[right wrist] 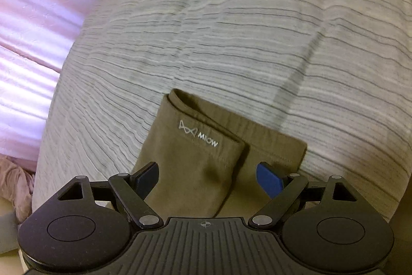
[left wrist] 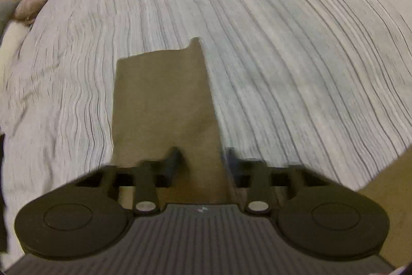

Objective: Fold clothes

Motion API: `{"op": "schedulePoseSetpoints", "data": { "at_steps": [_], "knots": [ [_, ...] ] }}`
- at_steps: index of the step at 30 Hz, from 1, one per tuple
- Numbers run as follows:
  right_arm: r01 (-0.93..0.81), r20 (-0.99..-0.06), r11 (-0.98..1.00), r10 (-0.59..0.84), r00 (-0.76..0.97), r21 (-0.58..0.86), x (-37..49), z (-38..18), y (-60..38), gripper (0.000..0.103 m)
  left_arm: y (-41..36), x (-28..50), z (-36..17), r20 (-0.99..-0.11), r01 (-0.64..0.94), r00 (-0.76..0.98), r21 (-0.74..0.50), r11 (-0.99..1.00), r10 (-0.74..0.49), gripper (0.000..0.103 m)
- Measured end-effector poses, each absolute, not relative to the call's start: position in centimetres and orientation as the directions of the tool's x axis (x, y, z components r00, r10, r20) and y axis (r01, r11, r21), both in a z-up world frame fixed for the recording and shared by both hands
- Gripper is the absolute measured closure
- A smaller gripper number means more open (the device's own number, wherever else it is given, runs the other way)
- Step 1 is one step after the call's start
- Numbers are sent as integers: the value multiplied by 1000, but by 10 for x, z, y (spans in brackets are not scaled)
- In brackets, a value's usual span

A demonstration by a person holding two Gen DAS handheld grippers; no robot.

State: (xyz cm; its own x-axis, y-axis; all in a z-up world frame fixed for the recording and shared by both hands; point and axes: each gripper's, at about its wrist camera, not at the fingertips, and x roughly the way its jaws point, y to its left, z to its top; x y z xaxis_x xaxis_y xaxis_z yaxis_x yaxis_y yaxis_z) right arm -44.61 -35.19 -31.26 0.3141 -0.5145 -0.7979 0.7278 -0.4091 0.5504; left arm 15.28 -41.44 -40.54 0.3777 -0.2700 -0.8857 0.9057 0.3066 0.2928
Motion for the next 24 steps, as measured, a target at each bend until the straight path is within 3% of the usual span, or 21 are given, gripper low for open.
{"op": "schedulePoseSetpoints", "data": {
  "at_steps": [2, 5, 8, 11, 15, 16, 18, 19, 22, 24],
  "knots": [
    [731, -799, -405, -512, 316, 549, -447, -311, -347, 16, -390, 179, -385, -883, 890, 312, 142, 433, -351, 100],
    [735, -797, -395, -510, 322, 550, -448, -309, -346, 16, -321, 220, -338, -811, 789, 326, -50, 612, -486, 100],
    [735, -790, -382, -511, 337, 561, -447, -309, -346, 16, -225, 263, -314, -789, 583, 373, -209, 785, -488, 100],
    [728, -782, -367, -502, 369, 579, -446, -317, -348, 16, -151, 293, -325, -844, 357, 381, -241, 902, -377, 101],
    [727, -789, -366, -474, 392, 581, -447, -322, -343, 16, -97, 301, -341, -853, 188, 337, -355, 916, -399, 99],
    [727, -789, -365, -471, 395, 582, -448, -323, -342, 16, -93, 297, -341, -846, 181, 333, -377, 909, -417, 98],
    [724, -786, -361, -469, 404, 588, -450, -324, -341, 16, -93, 291, -343, -832, 190, 325, -409, 893, -450, 84],
    [719, -781, -360, -471, 410, 594, -452, -325, -340, 16, -94, 288, -345, -825, 195, 320, -424, 884, -466, 82],
    [683, -759, -374, -492, 428, 627, -457, -328, -337, 19, -102, 280, -346, -805, 192, 305, -472, 860, -509, 81],
    [615, -727, -409, -518, 451, 674, -464, -333, -333, 30, -106, 276, -345, -794, 193, 300, -492, 849, -529, 81]
  ]
}}
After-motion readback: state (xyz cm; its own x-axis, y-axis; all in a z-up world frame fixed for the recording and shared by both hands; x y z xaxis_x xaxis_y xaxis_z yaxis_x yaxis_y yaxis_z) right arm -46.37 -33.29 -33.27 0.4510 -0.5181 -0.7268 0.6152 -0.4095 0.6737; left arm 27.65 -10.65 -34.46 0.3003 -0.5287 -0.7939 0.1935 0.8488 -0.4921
